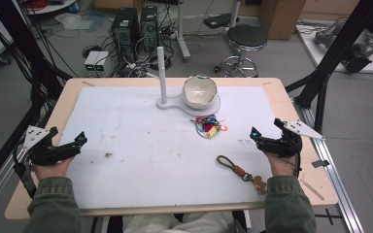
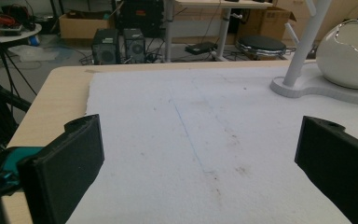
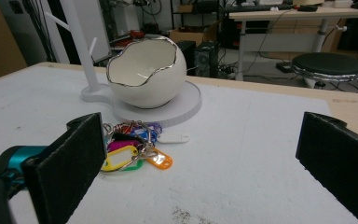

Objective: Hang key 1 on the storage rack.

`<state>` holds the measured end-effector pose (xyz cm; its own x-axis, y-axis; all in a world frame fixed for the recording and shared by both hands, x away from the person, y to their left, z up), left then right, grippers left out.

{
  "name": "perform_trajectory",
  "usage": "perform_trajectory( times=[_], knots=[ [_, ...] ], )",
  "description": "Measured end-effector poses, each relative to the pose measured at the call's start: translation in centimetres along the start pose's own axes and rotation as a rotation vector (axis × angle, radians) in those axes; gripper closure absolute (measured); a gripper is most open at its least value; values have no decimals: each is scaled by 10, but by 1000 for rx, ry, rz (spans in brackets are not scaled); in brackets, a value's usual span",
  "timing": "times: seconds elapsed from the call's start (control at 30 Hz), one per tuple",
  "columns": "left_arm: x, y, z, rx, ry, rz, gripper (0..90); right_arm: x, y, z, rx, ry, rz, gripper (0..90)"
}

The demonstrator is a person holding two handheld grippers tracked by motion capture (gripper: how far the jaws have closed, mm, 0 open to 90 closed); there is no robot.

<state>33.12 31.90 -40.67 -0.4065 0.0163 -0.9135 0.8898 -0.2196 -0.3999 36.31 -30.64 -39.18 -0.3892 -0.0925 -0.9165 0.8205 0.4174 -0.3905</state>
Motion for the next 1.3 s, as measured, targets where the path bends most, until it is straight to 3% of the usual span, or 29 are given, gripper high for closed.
perform_trajectory(
  times=[0.3,0.8,1.3],
  knots=[
    [0,1,1,10,4,-4,17,0,0,1,-3,6,-6,4],
    [1,3,1,20,2,-18,17,2,3,-4,-56,2,-54,4],
    [2,5,3,33,4,-28,17,8,13,-17,-103,-81,-162,4]
  ],
)
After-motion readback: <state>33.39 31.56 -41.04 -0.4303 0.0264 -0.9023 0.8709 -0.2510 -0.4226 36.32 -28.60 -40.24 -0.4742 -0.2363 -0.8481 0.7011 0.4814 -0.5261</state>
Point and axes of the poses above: each handheld gripper's, and its own axes: y roughly forward along the jaws, x roughly out of its underside, z roughly to its right, the point moved 4 cm from there along y, roughly forward along the jaws, and after that the axes turned 9 degrees about -z, right-handed, at the moved point
